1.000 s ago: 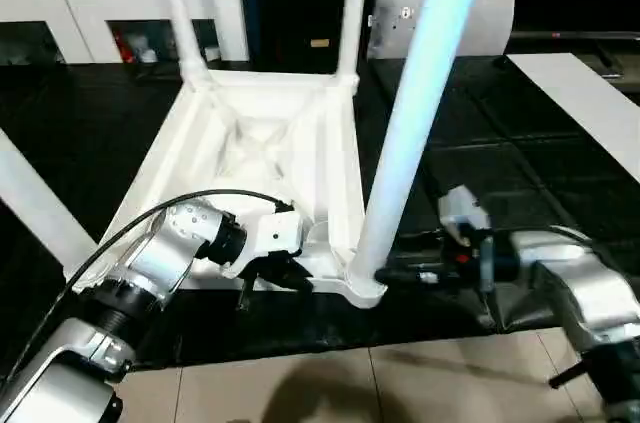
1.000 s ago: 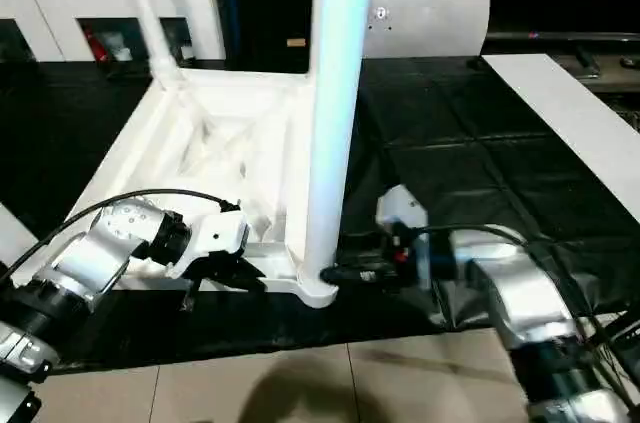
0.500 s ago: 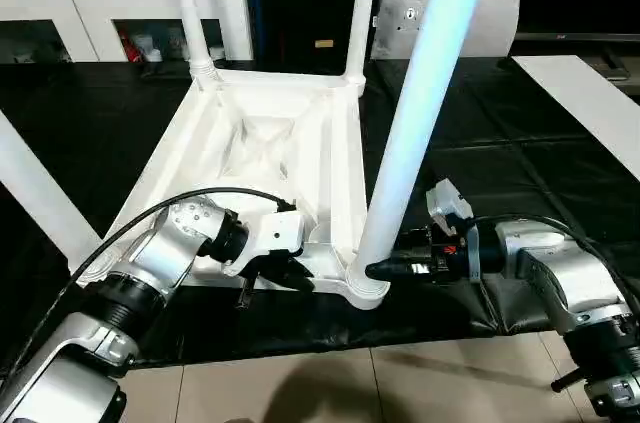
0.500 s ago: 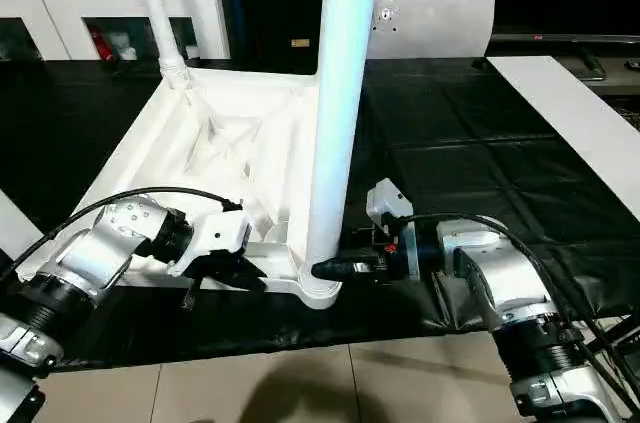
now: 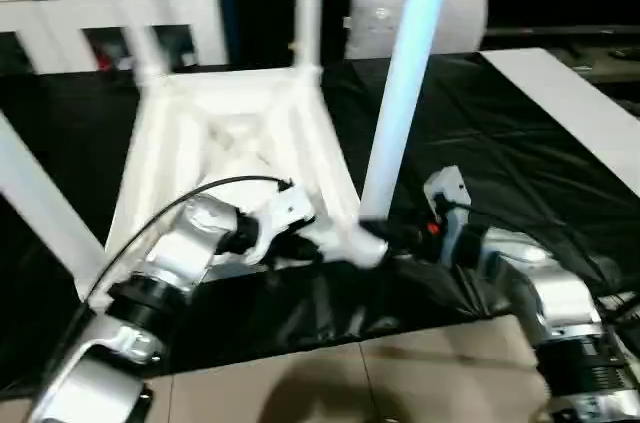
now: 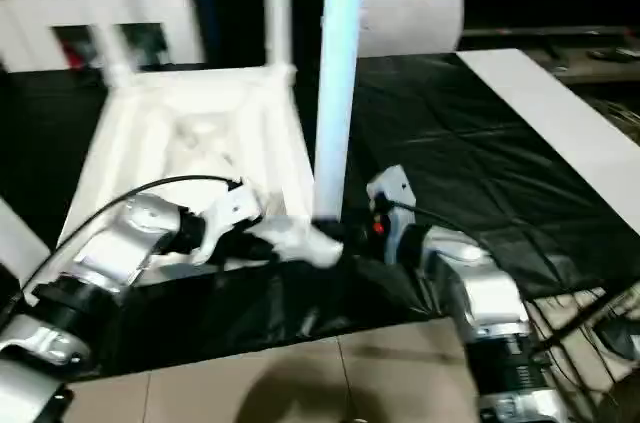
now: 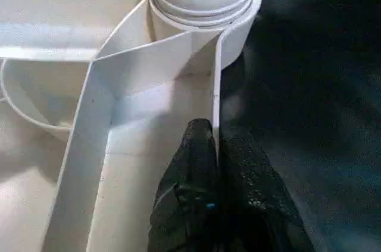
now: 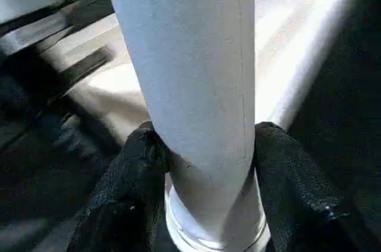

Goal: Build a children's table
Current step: Rotate table base

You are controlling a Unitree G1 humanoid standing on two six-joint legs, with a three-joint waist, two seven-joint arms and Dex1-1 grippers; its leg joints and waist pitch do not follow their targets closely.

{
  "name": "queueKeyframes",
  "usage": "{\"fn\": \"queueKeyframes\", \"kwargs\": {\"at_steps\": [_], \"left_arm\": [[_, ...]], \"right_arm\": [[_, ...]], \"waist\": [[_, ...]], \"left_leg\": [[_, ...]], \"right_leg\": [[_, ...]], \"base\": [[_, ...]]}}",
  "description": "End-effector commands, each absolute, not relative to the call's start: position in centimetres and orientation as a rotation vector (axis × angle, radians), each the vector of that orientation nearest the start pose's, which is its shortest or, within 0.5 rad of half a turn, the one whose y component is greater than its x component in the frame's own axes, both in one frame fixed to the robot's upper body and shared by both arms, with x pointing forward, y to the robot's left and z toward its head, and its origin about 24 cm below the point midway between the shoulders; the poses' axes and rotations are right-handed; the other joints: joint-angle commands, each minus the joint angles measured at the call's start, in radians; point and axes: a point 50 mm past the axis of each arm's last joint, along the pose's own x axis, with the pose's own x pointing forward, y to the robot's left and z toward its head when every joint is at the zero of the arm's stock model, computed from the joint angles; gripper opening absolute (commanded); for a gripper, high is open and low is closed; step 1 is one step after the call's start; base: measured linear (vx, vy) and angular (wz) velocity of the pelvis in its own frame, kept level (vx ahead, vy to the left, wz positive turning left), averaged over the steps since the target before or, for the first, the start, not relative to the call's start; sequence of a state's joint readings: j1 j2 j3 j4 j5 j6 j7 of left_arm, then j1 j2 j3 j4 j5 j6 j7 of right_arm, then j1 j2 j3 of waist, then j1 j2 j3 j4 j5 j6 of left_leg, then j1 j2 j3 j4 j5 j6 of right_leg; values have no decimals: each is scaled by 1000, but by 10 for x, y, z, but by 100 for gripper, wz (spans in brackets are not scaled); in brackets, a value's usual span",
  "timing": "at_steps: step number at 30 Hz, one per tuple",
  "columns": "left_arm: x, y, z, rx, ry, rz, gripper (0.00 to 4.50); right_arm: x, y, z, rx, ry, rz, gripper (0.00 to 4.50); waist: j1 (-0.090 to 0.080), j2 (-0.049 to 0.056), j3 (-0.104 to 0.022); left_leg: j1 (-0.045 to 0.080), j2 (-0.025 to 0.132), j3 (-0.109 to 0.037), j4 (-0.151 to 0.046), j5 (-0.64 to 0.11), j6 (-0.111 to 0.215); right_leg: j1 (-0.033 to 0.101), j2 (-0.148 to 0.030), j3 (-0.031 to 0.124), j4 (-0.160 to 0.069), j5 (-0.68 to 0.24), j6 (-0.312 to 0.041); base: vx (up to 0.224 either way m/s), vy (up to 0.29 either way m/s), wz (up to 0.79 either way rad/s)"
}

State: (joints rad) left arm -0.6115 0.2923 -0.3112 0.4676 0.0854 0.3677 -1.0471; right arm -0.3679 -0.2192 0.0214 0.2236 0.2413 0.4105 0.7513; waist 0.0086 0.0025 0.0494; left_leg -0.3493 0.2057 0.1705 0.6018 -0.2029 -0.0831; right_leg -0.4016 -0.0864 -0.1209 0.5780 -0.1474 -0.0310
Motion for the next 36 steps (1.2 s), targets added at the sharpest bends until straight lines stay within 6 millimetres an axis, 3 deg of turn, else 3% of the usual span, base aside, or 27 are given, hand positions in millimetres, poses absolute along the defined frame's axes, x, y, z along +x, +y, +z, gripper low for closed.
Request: {"fn": "queueKeyframes", "kwargs": {"at_steps": [1,6,8,11,12,18,20,21,24,26,28,29,32,34,36], "left_arm": [[326,74,75,372,426,-1221,0],[339,59,84,334,398,-1057,0],[340,58,85,330,392,-1040,0],[338,58,85,341,383,-1053,0],[336,59,84,350,382,-1069,0],[328,74,75,392,396,-1156,0],[328,77,74,401,400,-1168,0],[327,80,73,413,405,-1183,0],[319,96,69,471,425,-1302,0],[314,105,69,495,446,-1384,0],[311,110,71,507,453,-1434,0],[308,113,72,527,456,-1478,0],[307,115,72,546,460,-1509,0],[303,117,72,571,463,-1567,0],[300,119,73,591,460,-1621,0]], "right_arm": [[306,-103,58,155,308,857,190],[323,-80,66,178,287,677,190],[325,-78,68,157,264,666,246],[324,-84,67,149,229,650,269],[323,-90,67,154,227,638,281],[315,-125,66,98,194,666,347],[314,-130,67,94,185,680,350],[312,-135,68,89,173,702,355],[305,-156,75,31,155,817,391],[303,-167,77,-36,161,868,403],[302,-173,77,-83,168,916,413],[300,-174,78,-112,175,989,413],[299,-173,78,-120,182,1048,413],[292,-170,78,-102,220,1198,399],[289,-169,78,-93,254,1307,389]], "waist": [[5,-2,-68],[-13,1,-72],[-10,1,-75],[-8,-1,-79],[-6,4,-77],[6,6,-74],[9,3,-72],[12,7,-72],[26,7,-69],[28,2,-67],[29,4,-65],[31,-1,-69],[36,1,-68],[41,-7,-69],[53,-6,-70]], "left_leg": [[-4,12,-9,-68,-202,38],[-10,13,-8,-67,-151,43],[-13,14,-7,-65,-123,57],[-14,18,-6,-64,-75,86],[-13,18,-5,-64,-76,94],[-9,21,-2,-65,-100,100],[-8,21,-1,-66,-121,97],[-6,21,-2,-67,-135,94],[-1,23,-1,-69,-162,84],[1,25,0,-72,-171,76],[1,25,-1,-72,-187,72],[2,25,-2,-71,-180,72],[0,26,-1,-70,-151,79],[0,26,0,-70,-150,86],[0,30,1,-68,-138,99]], "right_leg": [[55,-58,40,-91,-475,-88],[56,-57,45,-79,-377,-129],[60,-57,48,-70,-312,-147],[63,-57,52,-55,-194,-190],[63,-58,53,-54,-180,-201],[63,-59,56,-55,-183,-208],[64,-59,56,-59,-206,-199],[64,-60,54,-62,-228,-192],[59,-60,55,-67,-277,-172],[57,-59,58,-66,-289,-170],[57,-60,56,-67,-304,-170],[59,-62,55,-66,-306,-170],[57,-61,58,-60,-273,-185],[59,-62,58,-60,-278,-187],[60,-61,56,-54,-267,-195]], "base": [[0,0,0],[0,0,0],[0,0,0],[0,0,0],[0,0,0],[0,0,0],[0,0,0],[0,0,0],[0,0,0],[0,0,0],[0,0,0],[0,0,0],[0,0,0],[0,0,0],[0,0,0]]}}
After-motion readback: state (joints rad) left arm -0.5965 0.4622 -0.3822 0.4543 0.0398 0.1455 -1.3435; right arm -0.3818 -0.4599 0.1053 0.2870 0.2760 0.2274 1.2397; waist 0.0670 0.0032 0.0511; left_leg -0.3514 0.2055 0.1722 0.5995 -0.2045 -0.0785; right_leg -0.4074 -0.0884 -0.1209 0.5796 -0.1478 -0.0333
